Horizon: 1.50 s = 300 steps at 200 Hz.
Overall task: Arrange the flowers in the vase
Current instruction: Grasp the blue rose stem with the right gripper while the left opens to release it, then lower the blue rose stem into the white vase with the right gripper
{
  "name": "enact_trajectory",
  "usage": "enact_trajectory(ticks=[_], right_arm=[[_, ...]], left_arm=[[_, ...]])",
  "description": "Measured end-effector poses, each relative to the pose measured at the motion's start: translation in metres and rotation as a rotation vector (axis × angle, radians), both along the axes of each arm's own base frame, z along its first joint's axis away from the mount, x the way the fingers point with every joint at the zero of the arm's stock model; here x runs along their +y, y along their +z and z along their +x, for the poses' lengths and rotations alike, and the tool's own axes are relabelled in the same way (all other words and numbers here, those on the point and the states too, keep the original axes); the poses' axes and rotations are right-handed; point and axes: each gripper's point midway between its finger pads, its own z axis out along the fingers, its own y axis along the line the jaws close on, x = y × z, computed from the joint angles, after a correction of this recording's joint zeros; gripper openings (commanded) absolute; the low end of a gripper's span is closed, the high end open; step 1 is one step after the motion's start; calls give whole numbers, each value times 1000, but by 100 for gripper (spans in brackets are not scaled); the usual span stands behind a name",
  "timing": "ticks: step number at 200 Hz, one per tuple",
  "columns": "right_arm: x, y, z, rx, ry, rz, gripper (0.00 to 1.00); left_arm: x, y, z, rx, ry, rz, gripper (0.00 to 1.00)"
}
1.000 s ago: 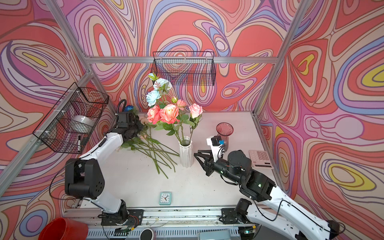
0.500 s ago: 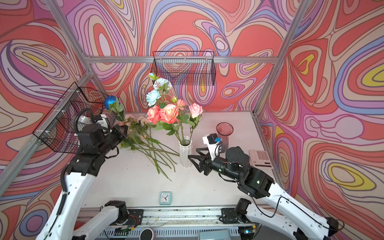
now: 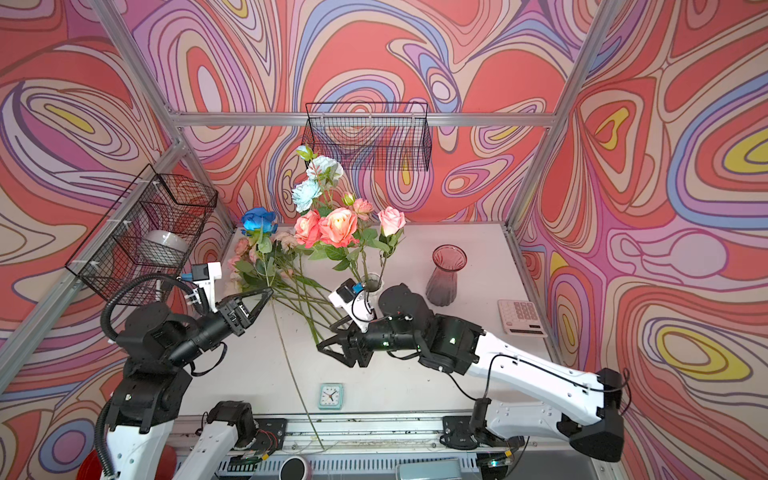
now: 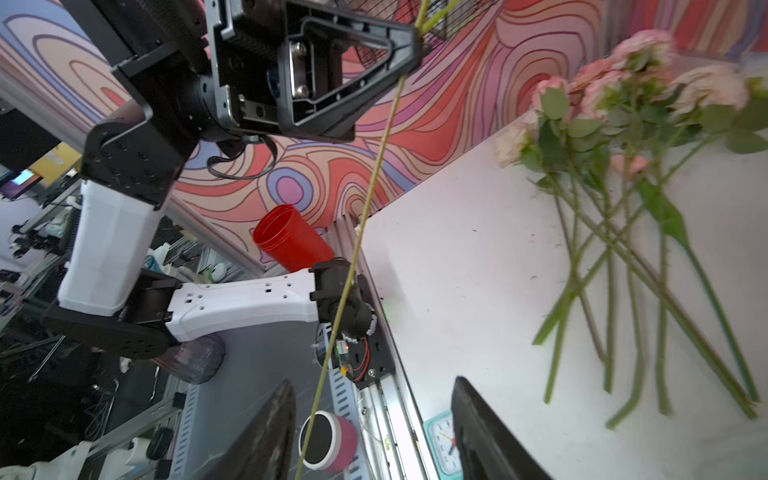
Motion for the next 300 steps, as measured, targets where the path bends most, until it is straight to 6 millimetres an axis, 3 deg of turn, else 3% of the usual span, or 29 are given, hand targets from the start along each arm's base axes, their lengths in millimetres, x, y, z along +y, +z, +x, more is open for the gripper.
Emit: enact_trajectory(ticks=[42,64,75,98,113,122,137,145,169,189,222,249,275,300], right_arm=[[47,7,-17,6,102,28,64],[63,8,-22,13,136,39,59],[68,9,-23,15,150,44,50],[76,11,-25,14,166,55,16],[77,11,-25,11,168,55,0],[77,11,-23,20,155,57,0],[76,12,-20,8,144,59,0],[75,15,-21,3,142,63,0],[59,29,-21,-34,107,90,0],[30,48,-19,-89,40,123,0],[-33,95,-4,-243,-147,208,0],[-75,122,15,-396,-320,248,0],[-92,138,35,-561,-459,242,0],[-93,148,53,-708,-556,202,0]], left_arm=[[-13,28,-19,-128,-107,-25,0],[-16,35,-23,-153,-136,-36,0],[-18,39,-25,-165,-147,-42,0],[-19,46,-26,-184,-158,-52,0],[-19,52,-27,-194,-159,-57,0],[-19,55,-28,-201,-163,-60,15],[-19,63,-31,-221,-163,-67,61],[-18,65,-30,-226,-155,-70,78],[-13,70,-24,-229,-108,-76,100],[-6,67,-16,-214,-42,-73,100],[9,59,-3,-197,76,-57,100],[19,38,5,-169,150,-46,100],[24,9,17,-96,191,-30,100],[27,-14,24,-28,213,-12,100]])
